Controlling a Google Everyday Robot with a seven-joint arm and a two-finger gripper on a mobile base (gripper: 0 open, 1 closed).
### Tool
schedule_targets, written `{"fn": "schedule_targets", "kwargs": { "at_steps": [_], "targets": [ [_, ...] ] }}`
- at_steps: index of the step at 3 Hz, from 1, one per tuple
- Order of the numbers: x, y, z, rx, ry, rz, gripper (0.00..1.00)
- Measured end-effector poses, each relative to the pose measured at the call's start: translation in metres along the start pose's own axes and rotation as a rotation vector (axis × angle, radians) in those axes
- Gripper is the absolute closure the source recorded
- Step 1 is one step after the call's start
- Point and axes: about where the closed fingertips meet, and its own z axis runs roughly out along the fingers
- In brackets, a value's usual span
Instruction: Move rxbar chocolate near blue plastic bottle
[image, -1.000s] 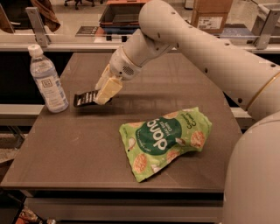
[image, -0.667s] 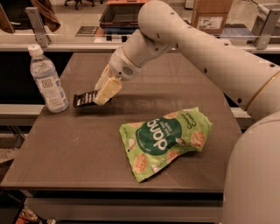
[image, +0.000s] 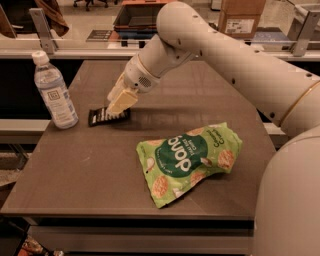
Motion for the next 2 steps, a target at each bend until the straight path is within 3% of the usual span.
{"fn": "schedule_targets", "kwargs": {
  "at_steps": [1,2],
  "targets": [
    [-0.0005,0.0007,0.0023,-0.004,0.0,-0.001,0.0],
    [-0.0006,0.0007,0.0024,-0.005,0.0,-0.001,0.0]
  ]
}}
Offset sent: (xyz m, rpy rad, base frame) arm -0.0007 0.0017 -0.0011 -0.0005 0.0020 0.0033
